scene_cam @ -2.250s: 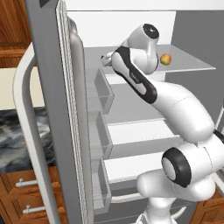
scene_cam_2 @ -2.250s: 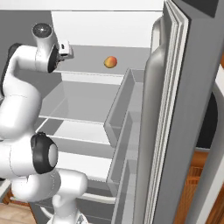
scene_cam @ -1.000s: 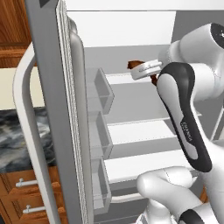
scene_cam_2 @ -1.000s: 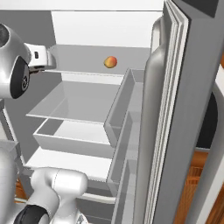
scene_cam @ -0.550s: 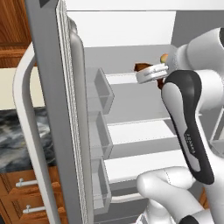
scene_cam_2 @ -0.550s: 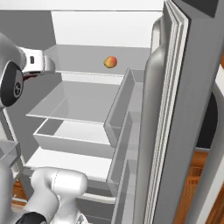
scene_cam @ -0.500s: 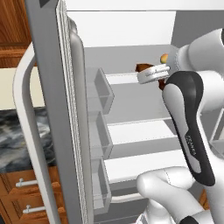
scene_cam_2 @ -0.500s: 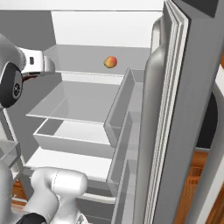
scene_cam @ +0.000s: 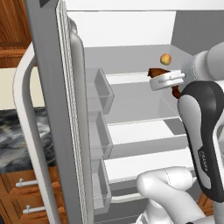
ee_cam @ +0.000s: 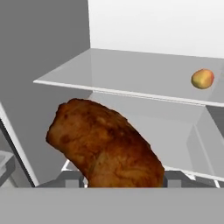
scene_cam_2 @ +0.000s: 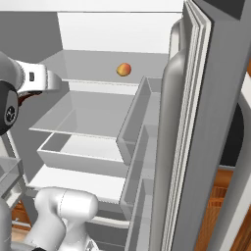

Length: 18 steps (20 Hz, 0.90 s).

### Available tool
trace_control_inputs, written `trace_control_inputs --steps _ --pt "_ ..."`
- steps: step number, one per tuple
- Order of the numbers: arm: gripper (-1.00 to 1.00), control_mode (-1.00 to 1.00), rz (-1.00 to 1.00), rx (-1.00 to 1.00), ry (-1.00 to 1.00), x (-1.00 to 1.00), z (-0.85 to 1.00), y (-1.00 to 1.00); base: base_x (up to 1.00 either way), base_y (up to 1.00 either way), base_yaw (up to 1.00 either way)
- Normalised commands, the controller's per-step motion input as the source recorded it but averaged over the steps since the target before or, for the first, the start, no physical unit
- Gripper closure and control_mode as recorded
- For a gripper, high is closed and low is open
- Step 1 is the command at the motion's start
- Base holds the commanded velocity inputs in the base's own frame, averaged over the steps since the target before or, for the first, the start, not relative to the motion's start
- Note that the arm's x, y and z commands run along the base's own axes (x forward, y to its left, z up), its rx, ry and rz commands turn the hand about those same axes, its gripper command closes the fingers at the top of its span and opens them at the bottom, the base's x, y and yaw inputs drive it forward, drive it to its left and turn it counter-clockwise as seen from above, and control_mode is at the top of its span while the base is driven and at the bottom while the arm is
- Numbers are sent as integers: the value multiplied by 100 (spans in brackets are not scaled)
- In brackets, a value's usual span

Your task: Open the fridge, remove the mango, lemon wedge, and chicken drumstick, and place them on any counter.

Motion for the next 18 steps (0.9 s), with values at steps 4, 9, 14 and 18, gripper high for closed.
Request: trace_control_inputs --steps 4,9,14,18 --pt "100 -100 -1 0 0 0 -2 -8 0 0 0" --pt "100 100 0 0 0 0 0 0 -2 0 0" --pt "100 100 0 0 0 0 0 0 -23 0 0" --pt "100 100 0 0 0 0 0 0 -56 -3 -1"
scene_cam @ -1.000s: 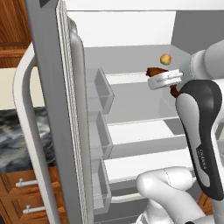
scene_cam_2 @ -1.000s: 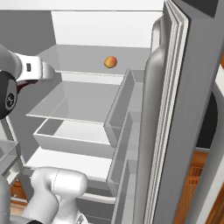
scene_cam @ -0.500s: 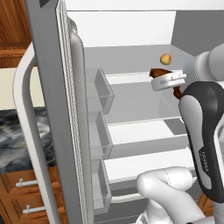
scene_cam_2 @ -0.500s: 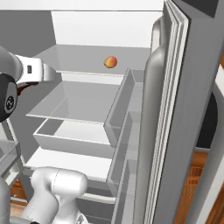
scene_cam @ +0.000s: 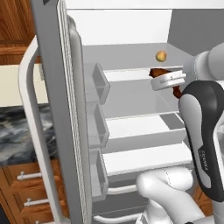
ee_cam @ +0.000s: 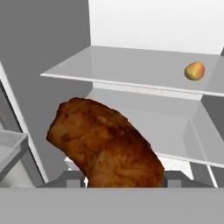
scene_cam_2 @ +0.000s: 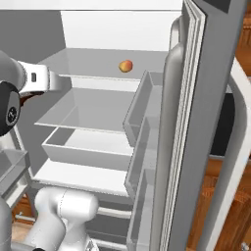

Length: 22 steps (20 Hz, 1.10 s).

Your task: Open the fridge, remove the mango, lemon wedge, and chicken drumstick, and place them on any counter.

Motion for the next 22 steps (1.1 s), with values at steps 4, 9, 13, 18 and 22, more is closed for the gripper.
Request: trace_control_inputs --steps 4,9,13,18,22 --pt "100 100 0 0 0 0 0 0 -89 0 -3" --pt "100 100 0 0 0 0 0 0 -70 3 -10" --pt "100 100 0 0 0 0 0 0 -68 15 -17" --pt "100 100 0 0 0 0 0 0 -22 46 -14" --pt "100 100 0 0 0 0 0 0 -3 68 -11"
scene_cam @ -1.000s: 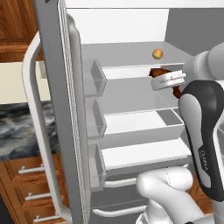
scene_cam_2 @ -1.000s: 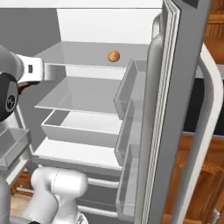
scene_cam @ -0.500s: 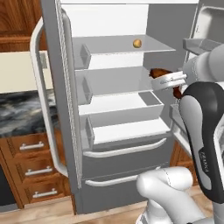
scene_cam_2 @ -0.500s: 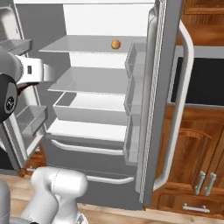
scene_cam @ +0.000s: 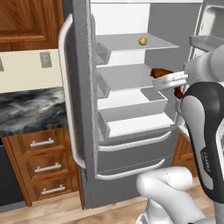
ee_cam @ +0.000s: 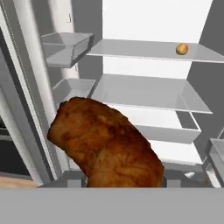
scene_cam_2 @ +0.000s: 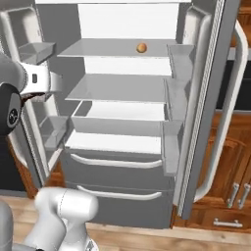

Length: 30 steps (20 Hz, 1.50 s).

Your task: Open the fridge, remove the mango, lemon wedge, and chicken drumstick, and place them on any counter.

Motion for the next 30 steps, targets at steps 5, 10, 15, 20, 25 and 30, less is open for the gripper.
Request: trace_control_inputs --steps 5,10,15,20,25,30 --pt "100 100 0 0 0 0 0 0 -1 78 -3" --pt "100 100 0 0 0 0 0 0 -10 72 0" --pt "100 100 0 0 0 0 0 0 0 63 11" --pt "100 100 0 0 0 0 0 0 0 58 16" --pt "100 100 0 0 0 0 0 0 19 63 9" --pt "100 100 0 0 0 0 0 0 65 46 0"
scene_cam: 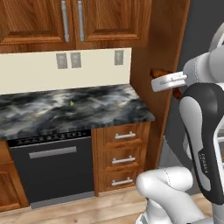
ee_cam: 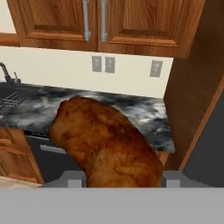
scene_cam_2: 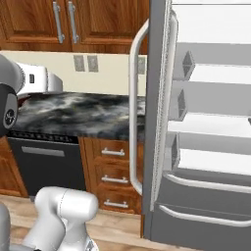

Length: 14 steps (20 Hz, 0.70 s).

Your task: Open the fridge, remove the mango, lemon wedge, and chicken drumstick, and place them on any counter.

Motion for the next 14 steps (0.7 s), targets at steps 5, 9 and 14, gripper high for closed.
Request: trace_control_inputs --steps 5,9,14 --pt "100 100 0 0 0 0 0 0 88 39 0" --pt "100 100 0 0 0 0 0 0 96 32 0" --pt "100 100 0 0 0 0 0 0 84 32 0"
